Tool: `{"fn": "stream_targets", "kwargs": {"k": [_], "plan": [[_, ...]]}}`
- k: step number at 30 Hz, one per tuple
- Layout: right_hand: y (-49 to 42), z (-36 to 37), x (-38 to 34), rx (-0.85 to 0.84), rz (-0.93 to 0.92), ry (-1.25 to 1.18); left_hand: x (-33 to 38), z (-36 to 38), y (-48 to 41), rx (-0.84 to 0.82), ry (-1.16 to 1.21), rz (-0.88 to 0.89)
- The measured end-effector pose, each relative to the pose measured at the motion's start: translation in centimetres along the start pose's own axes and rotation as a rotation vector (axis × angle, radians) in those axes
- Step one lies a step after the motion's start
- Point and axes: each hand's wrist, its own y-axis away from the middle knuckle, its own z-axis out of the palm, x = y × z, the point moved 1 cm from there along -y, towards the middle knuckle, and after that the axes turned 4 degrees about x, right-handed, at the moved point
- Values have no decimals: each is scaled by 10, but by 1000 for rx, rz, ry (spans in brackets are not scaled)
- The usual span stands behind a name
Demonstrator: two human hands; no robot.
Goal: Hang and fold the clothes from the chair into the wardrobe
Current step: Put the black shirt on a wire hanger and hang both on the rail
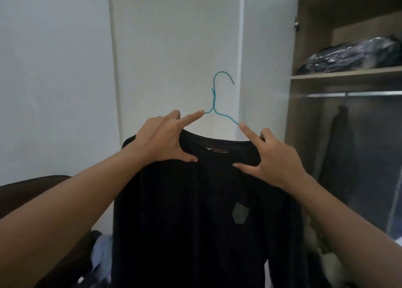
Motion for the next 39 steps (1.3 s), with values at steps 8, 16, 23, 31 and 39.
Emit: {"fn": "stream_targets", "kwargs": {"k": [8, 16, 23, 31, 39], "plan": [[31, 8, 109, 83, 248, 129, 115, 36, -99, 49, 71, 178], [23, 61, 212, 69, 392, 231, 181, 100, -200, 82, 63, 339], [-13, 115, 270, -18, 505, 269, 208, 158, -271, 169, -7, 382], [-43, 168, 325, -89, 588, 171, 226, 223, -330, 237, -130, 425], [-85, 251, 399, -121, 601, -27, 252, 272, -396, 167, -216, 415]]}}
